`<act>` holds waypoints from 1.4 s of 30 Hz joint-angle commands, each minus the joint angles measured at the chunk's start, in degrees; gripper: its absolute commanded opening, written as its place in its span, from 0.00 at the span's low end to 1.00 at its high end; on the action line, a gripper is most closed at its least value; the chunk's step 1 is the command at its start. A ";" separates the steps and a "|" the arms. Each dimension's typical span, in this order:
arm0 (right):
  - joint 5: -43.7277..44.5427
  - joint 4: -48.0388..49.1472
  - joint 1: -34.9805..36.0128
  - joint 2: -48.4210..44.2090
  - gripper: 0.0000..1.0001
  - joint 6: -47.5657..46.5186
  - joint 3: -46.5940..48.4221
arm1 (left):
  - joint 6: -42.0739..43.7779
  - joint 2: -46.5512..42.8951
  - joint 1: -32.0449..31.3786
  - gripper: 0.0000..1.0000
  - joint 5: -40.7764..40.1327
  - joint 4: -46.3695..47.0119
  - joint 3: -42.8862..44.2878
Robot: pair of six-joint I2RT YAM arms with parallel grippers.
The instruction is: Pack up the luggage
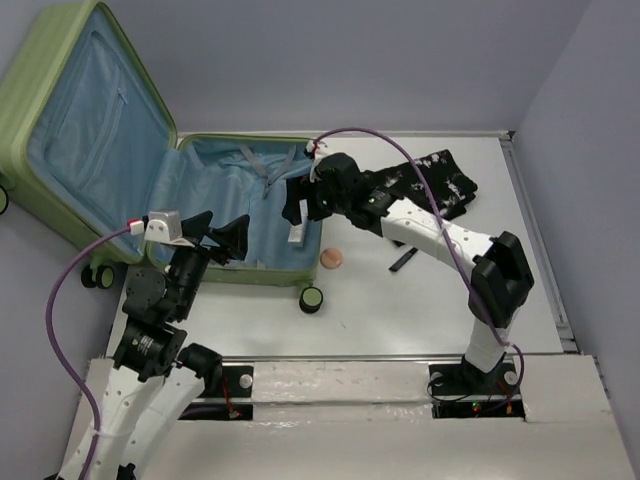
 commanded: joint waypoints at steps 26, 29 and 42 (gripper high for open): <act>2.57 22.18 -6.10 -1.09 0.49 5.39 -33.03 | 0.85 3.38 0.30 0.99 4.14 1.82 2.22; 3.09 23.15 -6.10 -0.81 0.25 6.80 -34.17 | 1.12 3.38 0.30 0.99 4.14 1.82 2.30; 8.98 21.31 -6.62 -19.96 0.07 9.00 -46.38 | 1.03 2.77 0.39 0.99 4.49 1.82 2.39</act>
